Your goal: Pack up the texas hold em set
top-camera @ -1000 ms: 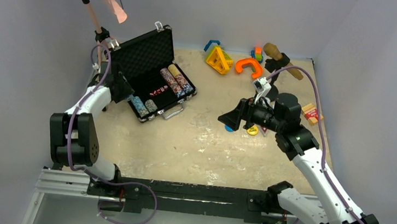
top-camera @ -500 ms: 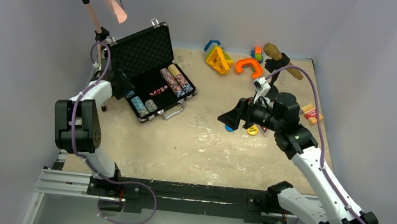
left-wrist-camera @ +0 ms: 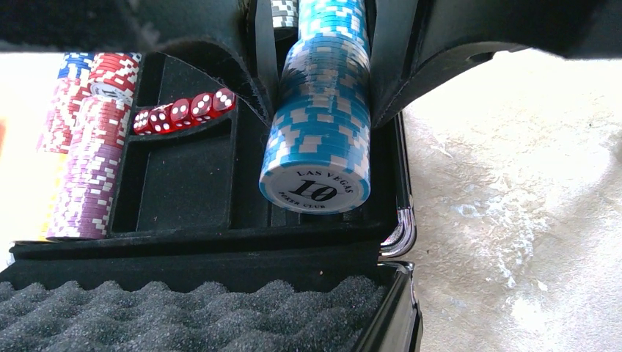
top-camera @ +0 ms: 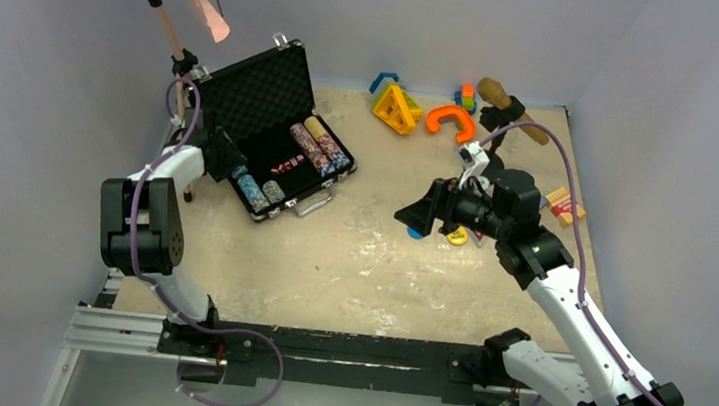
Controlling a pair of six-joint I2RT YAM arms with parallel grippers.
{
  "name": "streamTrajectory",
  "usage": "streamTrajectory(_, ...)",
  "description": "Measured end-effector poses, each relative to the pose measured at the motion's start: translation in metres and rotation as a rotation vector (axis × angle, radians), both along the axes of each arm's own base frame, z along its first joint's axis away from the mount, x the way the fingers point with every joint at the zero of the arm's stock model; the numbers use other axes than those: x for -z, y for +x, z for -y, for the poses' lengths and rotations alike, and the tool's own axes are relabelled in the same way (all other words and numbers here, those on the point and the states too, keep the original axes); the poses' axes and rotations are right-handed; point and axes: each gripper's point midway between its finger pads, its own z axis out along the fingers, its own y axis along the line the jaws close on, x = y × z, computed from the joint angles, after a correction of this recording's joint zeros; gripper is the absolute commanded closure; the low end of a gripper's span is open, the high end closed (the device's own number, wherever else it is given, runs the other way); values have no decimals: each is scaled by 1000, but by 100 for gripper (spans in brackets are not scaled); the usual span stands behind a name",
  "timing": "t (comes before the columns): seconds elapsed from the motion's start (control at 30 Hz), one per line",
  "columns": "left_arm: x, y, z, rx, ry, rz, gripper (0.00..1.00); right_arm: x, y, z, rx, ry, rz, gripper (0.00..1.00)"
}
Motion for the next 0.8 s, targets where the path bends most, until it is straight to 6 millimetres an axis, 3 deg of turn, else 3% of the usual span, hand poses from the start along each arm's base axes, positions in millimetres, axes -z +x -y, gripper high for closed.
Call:
streamTrajectory(0.23, 2, -2, 0, -1, -2, -12, 54, 0, 0, 0, 1, -1, 0, 17)
streamTrajectory(0.4, 3, -5, 0, -4, -2, -27, 39, 3, 0, 0, 2, -3, -5, 17)
streamTrajectory(0.57, -1, -2, 1, -12, -8, -17, 36, 3, 0, 1, 4, -5, -5, 17)
streamTrajectory(0.8, -5, -2, -1, -21, 14, -10, 43, 5, 1, 2, 12, -9, -5, 17)
